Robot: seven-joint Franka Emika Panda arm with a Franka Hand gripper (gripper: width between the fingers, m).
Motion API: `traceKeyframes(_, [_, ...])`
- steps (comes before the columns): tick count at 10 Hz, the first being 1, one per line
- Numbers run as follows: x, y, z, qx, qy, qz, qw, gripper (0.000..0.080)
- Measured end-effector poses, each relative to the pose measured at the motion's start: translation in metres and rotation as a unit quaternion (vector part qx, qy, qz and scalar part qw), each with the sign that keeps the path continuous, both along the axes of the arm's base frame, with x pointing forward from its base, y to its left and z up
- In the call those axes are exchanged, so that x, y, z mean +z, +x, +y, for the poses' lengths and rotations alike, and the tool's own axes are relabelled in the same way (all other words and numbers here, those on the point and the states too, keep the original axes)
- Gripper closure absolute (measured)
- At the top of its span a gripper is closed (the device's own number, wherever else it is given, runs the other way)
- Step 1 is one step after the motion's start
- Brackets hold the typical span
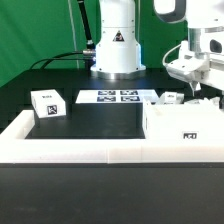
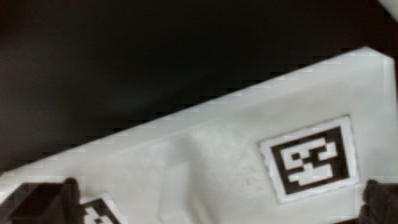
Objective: Assemble cabinet
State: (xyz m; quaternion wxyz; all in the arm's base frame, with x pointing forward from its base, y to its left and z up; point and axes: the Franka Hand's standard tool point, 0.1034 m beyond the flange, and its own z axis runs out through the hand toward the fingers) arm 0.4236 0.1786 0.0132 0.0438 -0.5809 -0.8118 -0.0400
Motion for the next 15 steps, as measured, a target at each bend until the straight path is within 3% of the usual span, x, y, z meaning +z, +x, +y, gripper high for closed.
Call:
traceKeyframes(2, [0.000,-0.001,0.003,-0.004,0.000,0.001,1.000,0.0260])
traceKeyframes(3, [0.000,-0.001,0.004,-0.007,0.000,0.002,1.000,0.0260])
traceKeyframes(4, [-0.001,-0.002,0.004,-0.007,0.000,0.002,1.000,0.0461])
traceKeyframes(5, [-0.001,-0.001,0.003,-0.008,0.000,0.002,1.000,0.0598])
traceKeyframes(6, [-0.001,-0.001,0.003,-0.008,0.000,0.002,1.000,0.0598])
traceKeyframes(7, [0.000,-0.001,0.003,-0.008,0.000,0.002,1.000,0.0733])
traceKeyframes(9, [0.000,-0.001,0.001,-0.018,0.000,0.003,1.000,0.0732])
traceKeyframes(12, [0.006,-0.011,-0.017,-0.129,-0.004,0.009,0.992,0.0732])
traceKeyframes(15, [0.037,0.001,-0.039,-0.154,-0.028,-0.006,0.988,0.0732])
